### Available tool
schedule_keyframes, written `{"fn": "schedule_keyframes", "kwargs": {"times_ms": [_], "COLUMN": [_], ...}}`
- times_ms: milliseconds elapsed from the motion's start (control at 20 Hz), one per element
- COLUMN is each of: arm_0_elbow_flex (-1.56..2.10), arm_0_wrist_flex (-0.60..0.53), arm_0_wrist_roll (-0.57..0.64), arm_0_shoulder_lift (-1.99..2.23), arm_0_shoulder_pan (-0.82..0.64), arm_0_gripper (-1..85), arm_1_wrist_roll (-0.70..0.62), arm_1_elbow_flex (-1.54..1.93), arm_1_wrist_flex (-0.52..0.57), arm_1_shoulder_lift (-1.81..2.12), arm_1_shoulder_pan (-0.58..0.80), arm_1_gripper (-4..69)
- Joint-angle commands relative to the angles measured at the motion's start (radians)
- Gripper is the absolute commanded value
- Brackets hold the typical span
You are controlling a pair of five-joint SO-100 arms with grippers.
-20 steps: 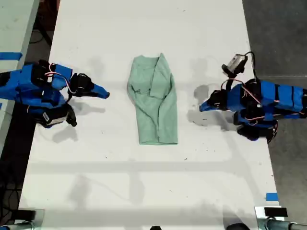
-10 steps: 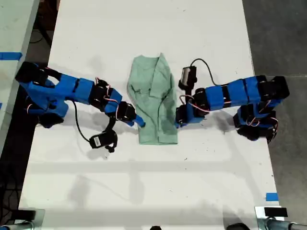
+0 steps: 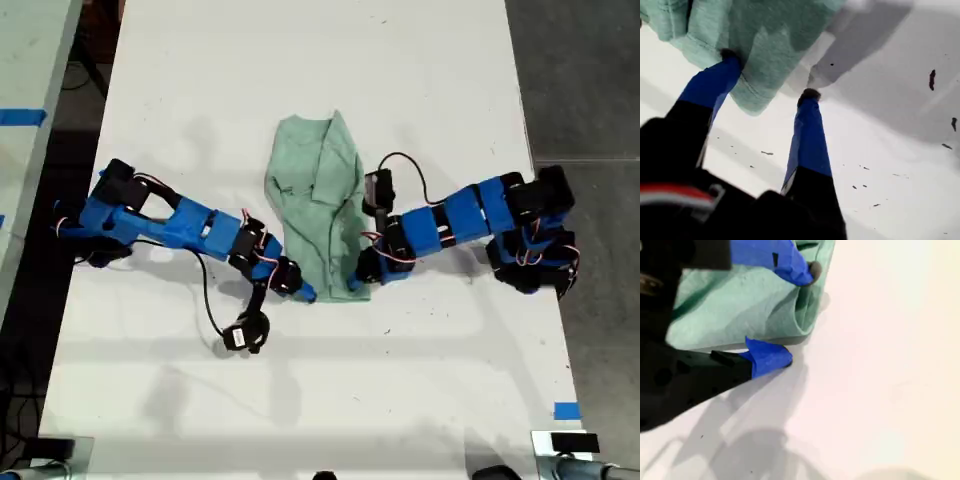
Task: Fold t shirt
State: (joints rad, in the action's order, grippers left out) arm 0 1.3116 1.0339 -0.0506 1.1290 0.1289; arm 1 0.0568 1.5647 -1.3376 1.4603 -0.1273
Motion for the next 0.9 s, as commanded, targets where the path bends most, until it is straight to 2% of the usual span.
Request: {"fn": "schedule_keyframes", "kwargs": {"times_ms": [0,50,100,150,400,550,700,850], "arm_0_elbow_flex": [-0.083,-0.095,-0.1,-0.109,-0.12,-0.135,-0.144,-0.147], "arm_0_wrist_flex": [-0.02,-0.017,-0.018,-0.011,0.015,0.06,0.14,0.229], "arm_0_wrist_roll": [0.008,0.008,0.011,0.012,-0.018,-0.084,-0.069,0.017], "arm_0_shoulder_lift": [-0.041,-0.055,-0.064,-0.074,-0.049,0.023,0.186,0.348], "arm_0_shoulder_pan": [-0.025,-0.026,-0.028,-0.028,0.041,0.121,0.066,-0.103], "arm_0_gripper": [17.7,2.2,-0.1,-0.2,-0.2,-0.2,-0.2,-0.2], "arm_1_wrist_roll": [0.02,0.015,0.021,0.031,0.167,0.181,0.074,-0.031], "arm_1_elbow_flex": [-0.054,-0.054,-0.057,-0.064,-0.163,-0.472,-0.635,-0.566], "arm_1_wrist_flex": [0.029,0.051,0.064,0.083,0.071,-0.13,-0.245,-0.264], "arm_1_shoulder_lift": [-0.026,-0.051,-0.071,-0.087,-0.11,-0.192,-0.129,0.037], "arm_1_shoulder_pan": [-0.012,-0.012,-0.015,-0.025,-0.118,-0.186,-0.115,0.048], "arm_1_gripper": [23.6,18.9,5.8,2.2,2.2,2.2,2.2,2.2]}}
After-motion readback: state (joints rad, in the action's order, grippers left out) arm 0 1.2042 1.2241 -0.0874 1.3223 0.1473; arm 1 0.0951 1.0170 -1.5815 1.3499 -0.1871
